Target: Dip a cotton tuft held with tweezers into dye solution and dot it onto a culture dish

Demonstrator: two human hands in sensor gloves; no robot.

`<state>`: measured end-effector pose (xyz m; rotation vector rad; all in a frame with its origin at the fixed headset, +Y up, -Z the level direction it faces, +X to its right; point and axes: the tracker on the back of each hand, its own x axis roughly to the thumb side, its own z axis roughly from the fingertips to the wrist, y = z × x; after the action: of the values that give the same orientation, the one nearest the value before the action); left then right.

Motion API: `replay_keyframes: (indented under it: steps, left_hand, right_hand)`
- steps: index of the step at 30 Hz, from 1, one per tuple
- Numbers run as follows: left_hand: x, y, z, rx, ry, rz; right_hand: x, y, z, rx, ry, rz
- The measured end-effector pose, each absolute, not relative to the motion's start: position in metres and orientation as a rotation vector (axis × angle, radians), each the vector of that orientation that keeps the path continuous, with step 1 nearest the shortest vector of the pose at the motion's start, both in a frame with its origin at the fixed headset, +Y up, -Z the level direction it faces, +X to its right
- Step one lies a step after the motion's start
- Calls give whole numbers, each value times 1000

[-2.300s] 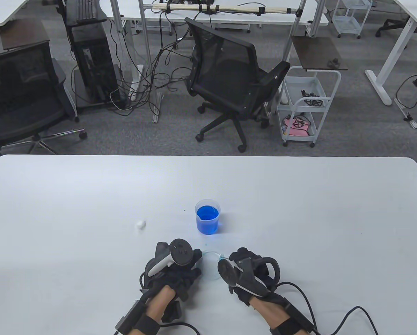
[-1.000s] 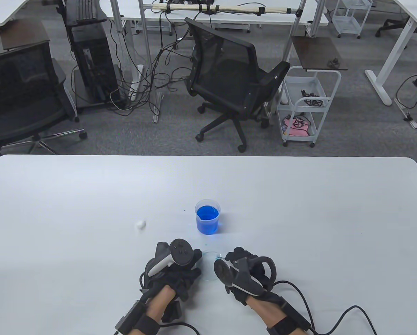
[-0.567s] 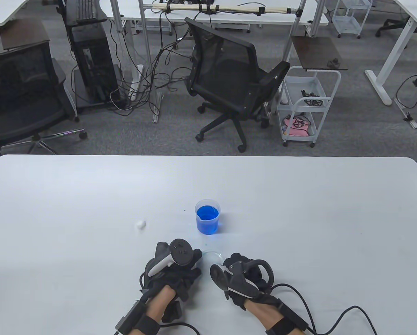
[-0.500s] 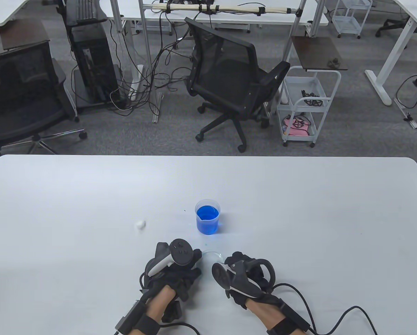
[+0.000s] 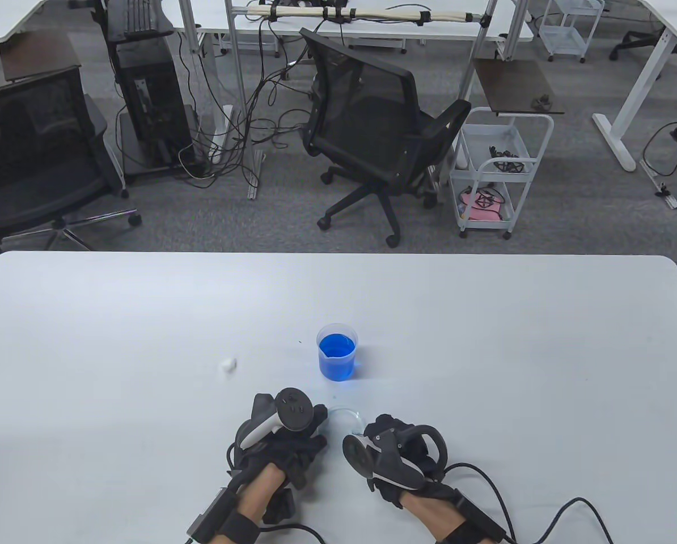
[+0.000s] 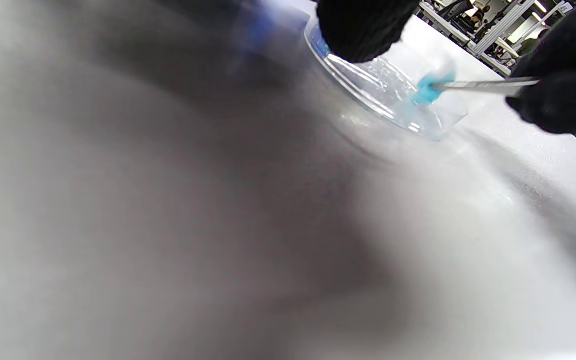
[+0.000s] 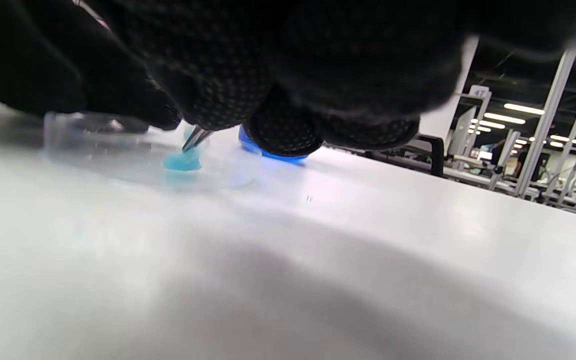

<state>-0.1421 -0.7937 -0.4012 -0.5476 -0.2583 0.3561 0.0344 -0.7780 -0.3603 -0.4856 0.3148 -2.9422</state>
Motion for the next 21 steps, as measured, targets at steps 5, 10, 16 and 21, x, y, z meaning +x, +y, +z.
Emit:
replay_keyframes:
  steps: [5,10,16,21]
  left_hand:
    - [-142,-794,-401,-548,-258,356]
    - [-142,-794,-401,-548,-258,356]
    - [-142,-793,-401,-548,-257,354]
    - [-142,-794,-401,-548,-258,356]
  right_hand:
    - [37,-777,-361,-477,329,-2953]
    - [42,-761,-358,-462,392,-3001]
    - [42,-749,-348,-487,450,-3032]
    - [30,-765,-349,-539,364,-2993]
